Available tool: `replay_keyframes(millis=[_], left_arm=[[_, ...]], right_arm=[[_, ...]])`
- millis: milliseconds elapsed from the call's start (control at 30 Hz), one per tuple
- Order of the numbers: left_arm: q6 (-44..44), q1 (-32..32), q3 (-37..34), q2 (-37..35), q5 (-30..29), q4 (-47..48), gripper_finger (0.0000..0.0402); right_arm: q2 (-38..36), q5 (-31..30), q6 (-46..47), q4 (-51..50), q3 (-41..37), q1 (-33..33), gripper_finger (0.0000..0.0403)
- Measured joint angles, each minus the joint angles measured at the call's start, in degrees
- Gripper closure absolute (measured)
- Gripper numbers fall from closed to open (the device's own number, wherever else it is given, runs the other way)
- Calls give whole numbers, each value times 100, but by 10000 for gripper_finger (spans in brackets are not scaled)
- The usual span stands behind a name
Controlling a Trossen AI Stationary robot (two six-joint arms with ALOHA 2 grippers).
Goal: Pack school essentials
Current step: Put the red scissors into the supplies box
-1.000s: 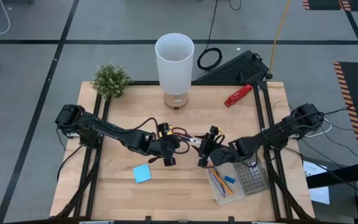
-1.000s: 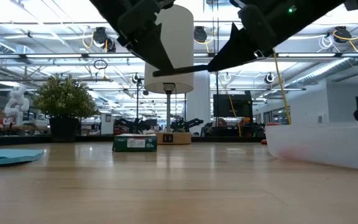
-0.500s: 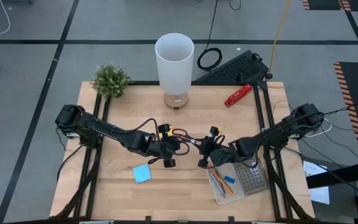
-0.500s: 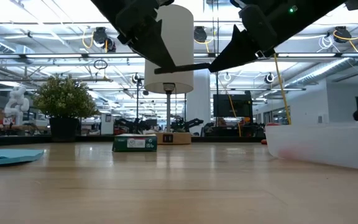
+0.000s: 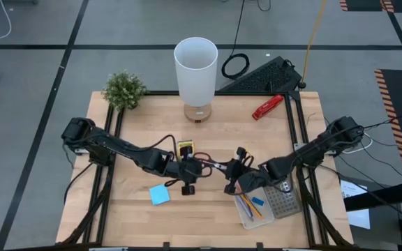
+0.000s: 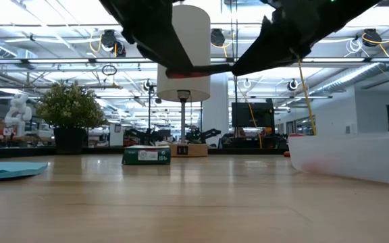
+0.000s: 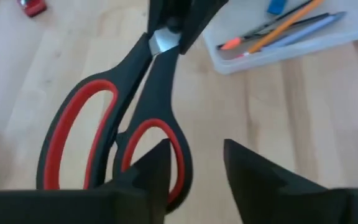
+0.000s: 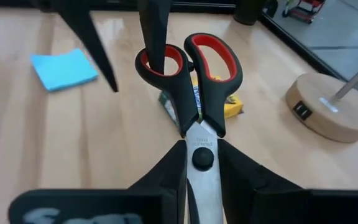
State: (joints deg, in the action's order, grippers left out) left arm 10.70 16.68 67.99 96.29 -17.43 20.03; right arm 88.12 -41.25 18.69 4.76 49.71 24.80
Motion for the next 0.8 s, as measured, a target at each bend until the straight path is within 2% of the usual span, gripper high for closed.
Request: replay_keyframes(millis=[133, 267, 400, 533, 800], left_arm=[[39, 135, 4, -117, -5, 100, 218], [57, 314, 4, -435, -20, 173, 197], [62, 529, 4, -804, -88, 170, 193], [63, 798, 4, -1081, -534, 373, 193], [188, 1059, 2, -1202, -1114, 747, 192]], right_arm=[[0, -51, 460, -152, 0, 182, 347], [0, -55, 1058, -524, 0, 384, 346], [0, -43, 1817, -825, 0, 670, 346], [-2, 179, 2826, -1089, 2, 977, 346], [-75, 402, 4609, -1342, 23, 1654, 346]])
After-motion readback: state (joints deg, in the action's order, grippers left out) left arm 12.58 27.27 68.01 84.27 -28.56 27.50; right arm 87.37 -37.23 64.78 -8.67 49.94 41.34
